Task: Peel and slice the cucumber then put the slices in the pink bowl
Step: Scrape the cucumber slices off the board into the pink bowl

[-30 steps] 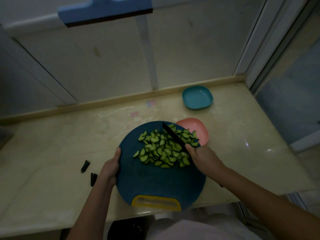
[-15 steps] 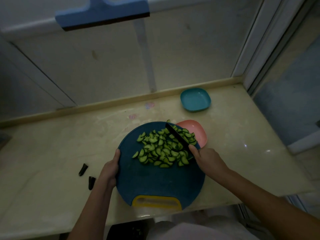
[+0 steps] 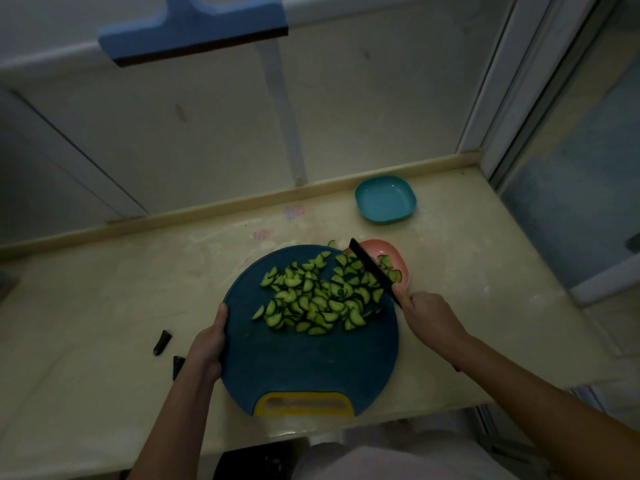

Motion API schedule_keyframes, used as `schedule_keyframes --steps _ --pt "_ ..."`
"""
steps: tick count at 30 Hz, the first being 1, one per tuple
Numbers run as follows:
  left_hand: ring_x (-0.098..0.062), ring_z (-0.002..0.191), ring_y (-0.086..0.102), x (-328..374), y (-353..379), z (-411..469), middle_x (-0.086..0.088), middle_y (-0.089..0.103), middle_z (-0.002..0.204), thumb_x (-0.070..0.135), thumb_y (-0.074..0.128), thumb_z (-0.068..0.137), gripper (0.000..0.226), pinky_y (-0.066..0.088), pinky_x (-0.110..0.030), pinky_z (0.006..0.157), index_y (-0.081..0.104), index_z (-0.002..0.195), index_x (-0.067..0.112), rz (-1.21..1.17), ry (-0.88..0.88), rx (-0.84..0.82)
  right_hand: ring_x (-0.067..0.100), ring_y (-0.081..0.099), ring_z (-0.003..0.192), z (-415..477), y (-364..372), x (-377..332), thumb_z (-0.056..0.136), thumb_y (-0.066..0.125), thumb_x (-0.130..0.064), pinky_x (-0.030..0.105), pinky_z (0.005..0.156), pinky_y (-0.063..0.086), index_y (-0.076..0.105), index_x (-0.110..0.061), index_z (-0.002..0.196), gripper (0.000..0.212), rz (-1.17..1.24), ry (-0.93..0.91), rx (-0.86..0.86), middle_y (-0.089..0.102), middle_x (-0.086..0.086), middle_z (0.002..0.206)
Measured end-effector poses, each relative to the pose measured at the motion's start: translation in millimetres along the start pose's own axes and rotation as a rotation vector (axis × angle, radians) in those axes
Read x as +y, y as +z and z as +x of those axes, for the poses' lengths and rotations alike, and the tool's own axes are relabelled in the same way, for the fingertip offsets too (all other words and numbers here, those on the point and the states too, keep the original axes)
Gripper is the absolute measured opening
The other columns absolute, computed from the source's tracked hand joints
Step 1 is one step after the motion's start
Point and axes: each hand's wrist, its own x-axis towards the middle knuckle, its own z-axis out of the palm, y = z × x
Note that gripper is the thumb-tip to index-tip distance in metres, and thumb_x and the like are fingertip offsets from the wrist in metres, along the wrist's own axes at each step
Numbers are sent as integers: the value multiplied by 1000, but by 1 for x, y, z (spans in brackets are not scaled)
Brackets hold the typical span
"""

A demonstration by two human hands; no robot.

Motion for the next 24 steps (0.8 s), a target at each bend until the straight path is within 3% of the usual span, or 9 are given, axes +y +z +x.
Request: schedule_keyframes --steps 2,5,10,14,17,21,24 --pt "-29 75 60 0 -4 1 -15 64 84 53 46 90 51 46 -35 58 62 83 4 -4 -7 2 24 49 63 5 -2 3 100 23 -43 30 58 30 45 -12 56 58 -26 18 -7 43 3 56" --pt "-29 77 60 -1 -12 2 -15 65 85 55 46 89 54 46 -36 59 62 86 4 -8 -19 9 21 44 57 12 -7 7 101 19 -41 29 63 31 56 -7 76 56 -73 51 -38 38 1 56" --pt "-30 83 62 4 -26 11 -15 67 92 57 46 88 55 50 -38 67 65 93 6 -16 -44 -10 19 46 51 8 -17 3 97 29 -50 33 52 30 43 -11 50 62 39 -27 20 46 6 51" --pt "-32 88 62 13 -29 16 -17 67 99 58 47 87 56 51 -39 70 65 99 6 34 -42 -40 13 43 47 -1 -25 -8 95 37 -50 32 52 31 41 -16 48 58 -34 -206 -128 45 3 49" --pt "-34 92 63 20 -28 20 -17 67 102 62 50 83 62 52 -40 71 65 103 5 77 -38 -33 4 41 46 -8 -30 -7 93 38 -53 20 50 30 41 -28 50 50 -182 -348 -219 40 -6 48" --pt "-35 95 63 26 -25 25 -17 67 106 64 52 80 67 52 -40 70 64 107 4 93 -44 -40 12 37 43 -9 -29 14 69 6 -88 24 48 27 44 -15 56 83 -308 -428 -274 36 4 49" --pt "-35 95 63 28 -23 24 -18 67 107 64 50 81 67 52 -40 72 64 108 4 107 -52 -56 11 33 43 -11 -32 26 61 -4 -91 24 48 25 41 -16 58 88 -390 -465 -317 35 2 50"
